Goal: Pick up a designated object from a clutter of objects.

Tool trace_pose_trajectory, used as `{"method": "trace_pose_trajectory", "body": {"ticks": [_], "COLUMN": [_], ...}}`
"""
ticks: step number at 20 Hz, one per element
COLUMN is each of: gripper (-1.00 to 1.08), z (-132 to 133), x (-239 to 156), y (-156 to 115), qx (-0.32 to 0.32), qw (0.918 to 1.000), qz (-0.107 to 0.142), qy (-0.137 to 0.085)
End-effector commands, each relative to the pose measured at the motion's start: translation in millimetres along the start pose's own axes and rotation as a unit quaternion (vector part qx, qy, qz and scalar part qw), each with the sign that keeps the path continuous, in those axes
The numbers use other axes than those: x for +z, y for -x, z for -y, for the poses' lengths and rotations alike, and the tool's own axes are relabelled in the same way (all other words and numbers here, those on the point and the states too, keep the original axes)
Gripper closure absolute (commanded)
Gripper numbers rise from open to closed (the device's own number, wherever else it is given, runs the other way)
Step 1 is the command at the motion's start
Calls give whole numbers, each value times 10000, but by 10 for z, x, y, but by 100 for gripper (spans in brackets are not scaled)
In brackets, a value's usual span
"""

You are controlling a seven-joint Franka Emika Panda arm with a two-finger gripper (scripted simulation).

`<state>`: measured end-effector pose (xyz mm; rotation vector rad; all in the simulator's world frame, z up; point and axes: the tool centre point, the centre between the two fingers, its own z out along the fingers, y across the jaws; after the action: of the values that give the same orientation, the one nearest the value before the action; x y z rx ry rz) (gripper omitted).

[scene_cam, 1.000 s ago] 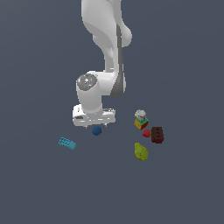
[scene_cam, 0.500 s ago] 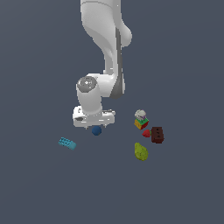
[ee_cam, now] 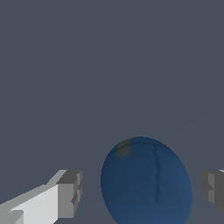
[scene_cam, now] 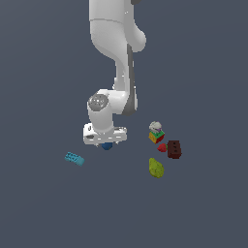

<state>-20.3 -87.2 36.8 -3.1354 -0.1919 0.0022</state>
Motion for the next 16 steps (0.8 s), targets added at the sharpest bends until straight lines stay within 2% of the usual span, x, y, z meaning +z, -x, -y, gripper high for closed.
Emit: {"method": "trace_pose_trajectory", "body": {"ticks": [1, 3, 4, 16], "gripper": [-92, -92, 108, 108], "z": [-1, -2, -2, 0], "x": [49, 59, 59, 44], "y": [-6, -7, -7, -8], "qx": [-2, -2, -2, 2], "qw": [10000, 10000, 10000, 10000], "qz": [-7, -7, -7, -10], "qy": [2, 2, 2, 4]}}
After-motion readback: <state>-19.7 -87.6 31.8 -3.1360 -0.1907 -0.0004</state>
